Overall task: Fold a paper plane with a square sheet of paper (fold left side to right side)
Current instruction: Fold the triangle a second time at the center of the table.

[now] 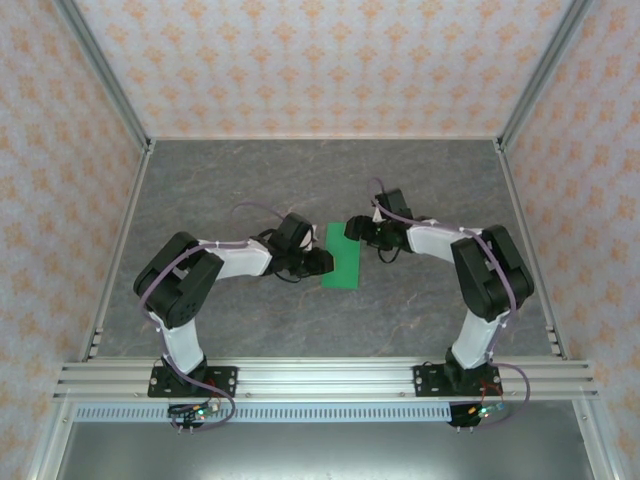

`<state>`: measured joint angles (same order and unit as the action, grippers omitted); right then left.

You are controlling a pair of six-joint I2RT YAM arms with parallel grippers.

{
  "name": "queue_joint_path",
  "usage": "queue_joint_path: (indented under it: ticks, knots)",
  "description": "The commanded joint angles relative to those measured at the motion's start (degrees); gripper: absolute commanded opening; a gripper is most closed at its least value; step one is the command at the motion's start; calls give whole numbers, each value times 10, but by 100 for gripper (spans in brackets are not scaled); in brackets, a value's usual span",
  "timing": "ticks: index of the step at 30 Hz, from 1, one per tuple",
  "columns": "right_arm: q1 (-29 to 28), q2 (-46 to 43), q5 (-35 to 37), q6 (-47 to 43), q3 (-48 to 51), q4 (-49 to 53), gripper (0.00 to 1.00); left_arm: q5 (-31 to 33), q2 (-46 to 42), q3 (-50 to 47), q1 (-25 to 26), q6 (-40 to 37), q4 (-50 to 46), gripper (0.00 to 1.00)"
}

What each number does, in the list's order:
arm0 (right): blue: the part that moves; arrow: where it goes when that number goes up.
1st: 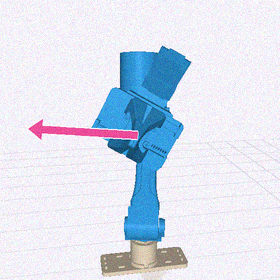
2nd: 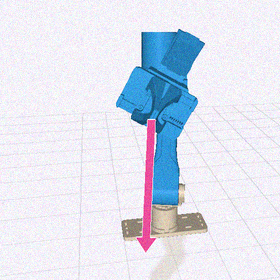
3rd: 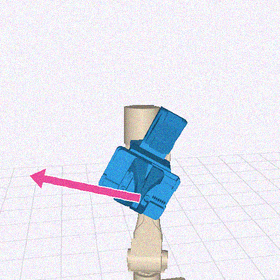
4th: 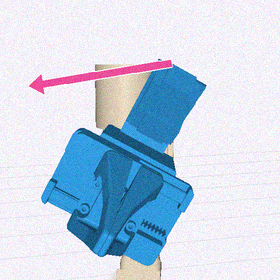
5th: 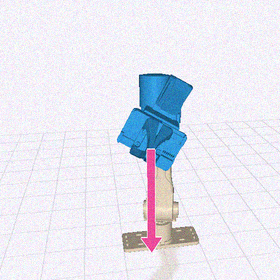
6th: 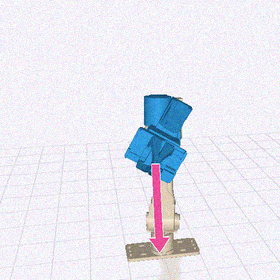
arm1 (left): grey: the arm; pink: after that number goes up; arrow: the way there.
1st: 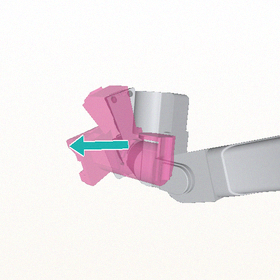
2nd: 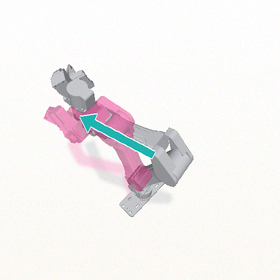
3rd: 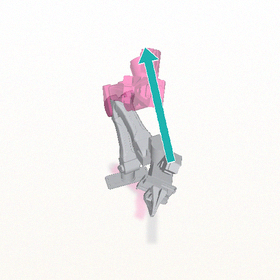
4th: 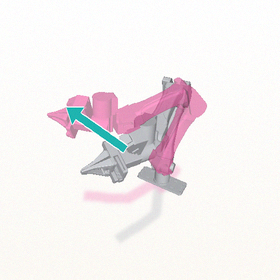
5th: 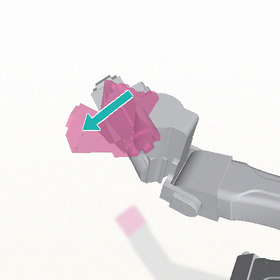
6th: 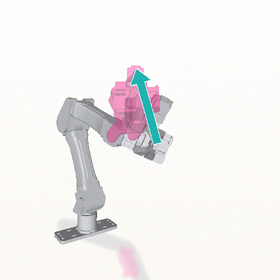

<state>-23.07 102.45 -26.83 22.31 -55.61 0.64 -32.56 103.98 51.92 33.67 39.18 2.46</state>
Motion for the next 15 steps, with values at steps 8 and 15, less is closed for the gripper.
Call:
queue_joint_path:
  ticks: [8,15]
  knots:
    - [2,41,-70,36,-15,-59,55,16,-6,-16,6,-3,-11,37]
    - [2,27,-77,32,0,-68,34,41,-68,-17,6,-38,-45,42]
